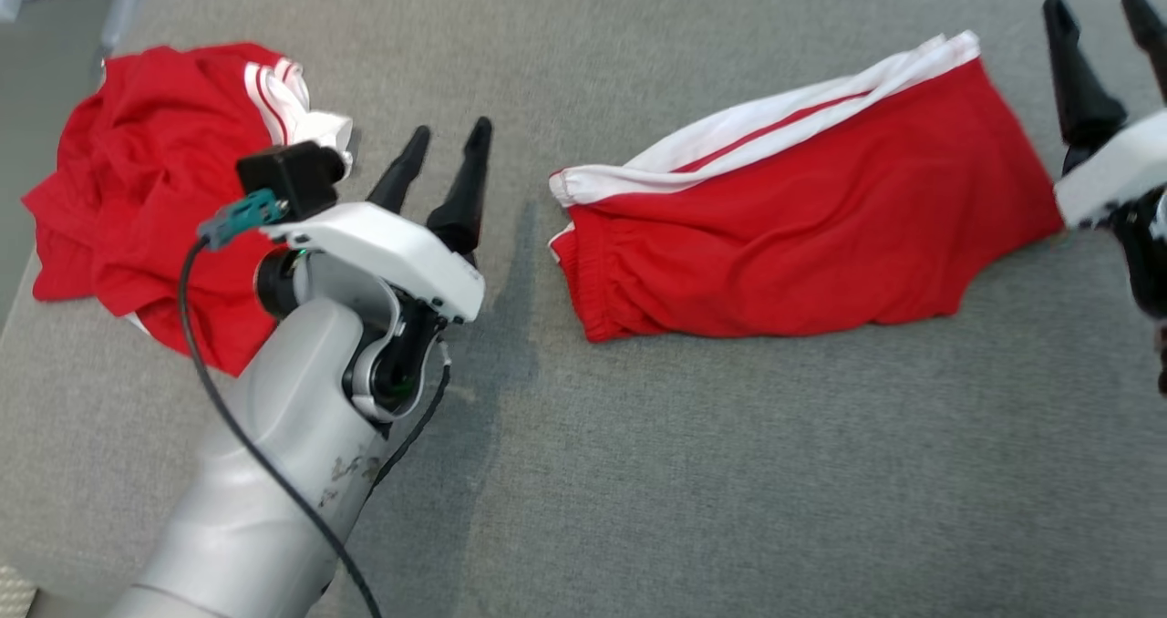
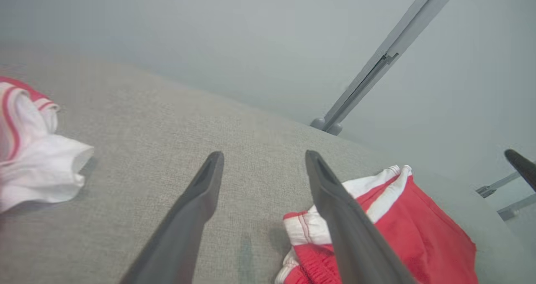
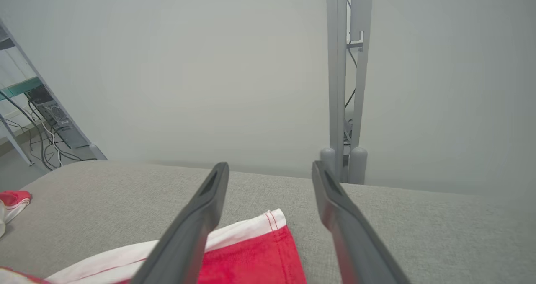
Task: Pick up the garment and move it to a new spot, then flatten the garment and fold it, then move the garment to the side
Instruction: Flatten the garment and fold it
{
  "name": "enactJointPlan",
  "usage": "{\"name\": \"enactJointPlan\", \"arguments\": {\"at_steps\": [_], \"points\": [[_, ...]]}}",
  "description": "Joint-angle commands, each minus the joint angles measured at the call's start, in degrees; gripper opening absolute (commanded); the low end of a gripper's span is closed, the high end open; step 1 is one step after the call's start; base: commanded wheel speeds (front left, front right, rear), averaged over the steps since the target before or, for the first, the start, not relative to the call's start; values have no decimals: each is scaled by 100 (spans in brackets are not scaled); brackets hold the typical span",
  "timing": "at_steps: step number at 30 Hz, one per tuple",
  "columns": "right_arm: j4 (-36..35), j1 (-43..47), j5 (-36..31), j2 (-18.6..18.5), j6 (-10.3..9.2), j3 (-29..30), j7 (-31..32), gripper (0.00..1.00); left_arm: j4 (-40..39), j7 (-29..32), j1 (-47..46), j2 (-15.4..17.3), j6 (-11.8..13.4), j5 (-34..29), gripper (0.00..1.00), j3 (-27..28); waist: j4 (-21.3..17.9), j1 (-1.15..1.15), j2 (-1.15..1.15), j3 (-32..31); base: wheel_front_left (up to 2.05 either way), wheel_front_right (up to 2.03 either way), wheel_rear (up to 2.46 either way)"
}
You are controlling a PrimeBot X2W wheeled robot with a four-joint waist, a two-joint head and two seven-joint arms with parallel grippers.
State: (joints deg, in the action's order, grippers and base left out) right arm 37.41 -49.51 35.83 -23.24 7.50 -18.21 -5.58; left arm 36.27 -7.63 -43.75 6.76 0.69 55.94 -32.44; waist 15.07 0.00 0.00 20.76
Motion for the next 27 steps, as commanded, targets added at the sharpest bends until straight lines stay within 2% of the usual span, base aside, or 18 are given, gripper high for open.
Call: {"name": "enactJointPlan", "arguments": {"at_steps": [1, 7, 16, 24, 27], "points": [[-57, 160, -70, -54, -2, -48, -125, 100, -1, -131, 96, 61, 39, -59, 100, 14, -176, 0, 0, -273, 0, 0, 0], [-264, 783, -537, -169, -2, -153, -654, 100, -97, -670, 471, 341, 273, -659, 100, -58, -394, 0, 0, -722, 0, 0, 0], [-641, 1962, -1100, 178, -3, 332, -930, 100, -634, -761, 1603, 620, 705, -1852, 100, 227, -684, 0, 0, -1341, 0, 0, 0], [-1018, 3135, -1424, 647, -3, 979, -963, 100, -1148, -764, 2804, 479, 830, -2794, 100, 605, -753, 0, 0, -1786, 0, 0, 0], [-1176, 3572, -1597, 859, -2, 1228, -964, 100, -1370, -761, 3299, 289, 856, -3158, 100, 770, -752, 0, 0, -1902, 0, 0, 0]]}}
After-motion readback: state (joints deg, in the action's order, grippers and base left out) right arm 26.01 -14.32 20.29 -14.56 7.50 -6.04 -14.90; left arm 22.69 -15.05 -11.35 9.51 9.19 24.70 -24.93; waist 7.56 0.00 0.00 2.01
